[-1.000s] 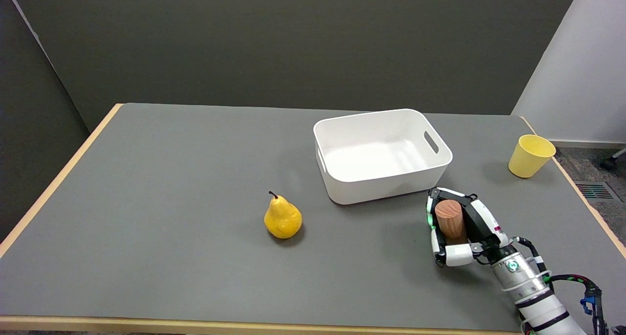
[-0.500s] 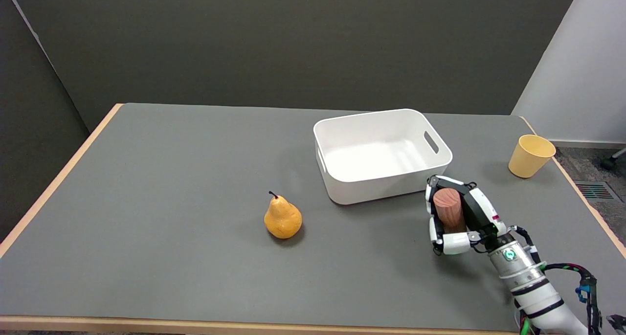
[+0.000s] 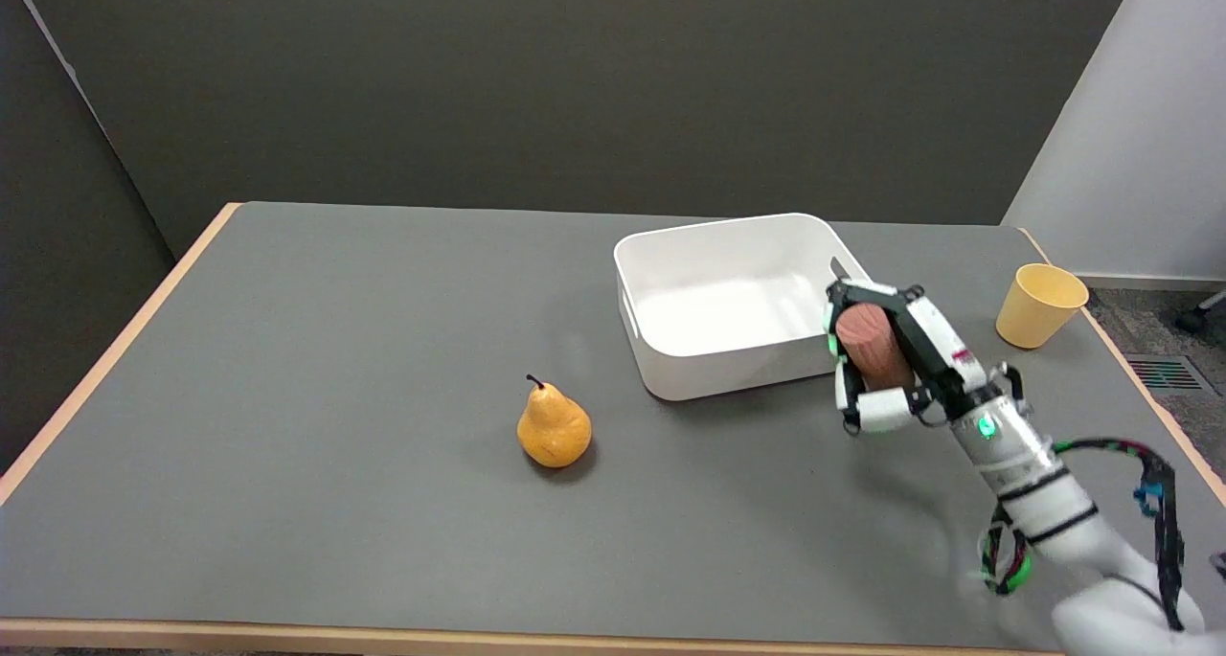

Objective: Pick up the wooden cylinder.

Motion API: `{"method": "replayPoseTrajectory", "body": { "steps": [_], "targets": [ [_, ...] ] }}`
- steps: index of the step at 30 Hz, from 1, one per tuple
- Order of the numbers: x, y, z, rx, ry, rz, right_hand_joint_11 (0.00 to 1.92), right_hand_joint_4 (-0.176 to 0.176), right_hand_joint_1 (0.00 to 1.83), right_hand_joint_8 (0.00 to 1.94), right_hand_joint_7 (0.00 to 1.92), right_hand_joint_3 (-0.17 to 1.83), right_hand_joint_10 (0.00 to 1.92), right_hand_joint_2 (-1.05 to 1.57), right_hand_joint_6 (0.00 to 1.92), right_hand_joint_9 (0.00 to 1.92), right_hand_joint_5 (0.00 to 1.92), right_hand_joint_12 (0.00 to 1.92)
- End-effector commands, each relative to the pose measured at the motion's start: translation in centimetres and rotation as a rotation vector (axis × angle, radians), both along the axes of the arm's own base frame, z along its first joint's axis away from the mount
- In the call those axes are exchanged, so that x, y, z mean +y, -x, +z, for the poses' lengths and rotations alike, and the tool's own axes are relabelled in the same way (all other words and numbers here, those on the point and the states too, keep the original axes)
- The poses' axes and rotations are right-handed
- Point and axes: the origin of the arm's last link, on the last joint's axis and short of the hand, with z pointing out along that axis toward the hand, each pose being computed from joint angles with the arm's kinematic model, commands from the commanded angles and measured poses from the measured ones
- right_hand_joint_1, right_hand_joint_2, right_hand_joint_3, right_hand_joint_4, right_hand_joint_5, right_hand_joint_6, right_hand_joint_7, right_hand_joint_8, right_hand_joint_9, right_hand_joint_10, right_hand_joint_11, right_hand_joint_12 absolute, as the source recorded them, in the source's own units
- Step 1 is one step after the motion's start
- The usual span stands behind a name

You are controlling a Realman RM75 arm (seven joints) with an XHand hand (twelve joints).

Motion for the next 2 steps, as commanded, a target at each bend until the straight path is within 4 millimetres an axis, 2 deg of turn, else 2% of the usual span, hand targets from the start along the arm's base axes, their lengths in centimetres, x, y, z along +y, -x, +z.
{"method": "replayPoseTrajectory", "body": {
  "steps": [1, 2],
  "targets": [
    [-9.45, -13.35, -0.12, 0.331, 0.021, 0.018, 1.23, -0.028, 1.61, 1.74, 1.04, 1.64, 1.92, 0.39, 1.75, 1.11, 0.73, 1.92],
    [-10.07, -14.05, -0.18, 0.345, 0.025, 0.012, 1.22, -0.028, 1.61, 1.74, 1.04, 1.64, 1.92, 0.39, 1.75, 1.11, 0.73, 1.92]
  ]
}}
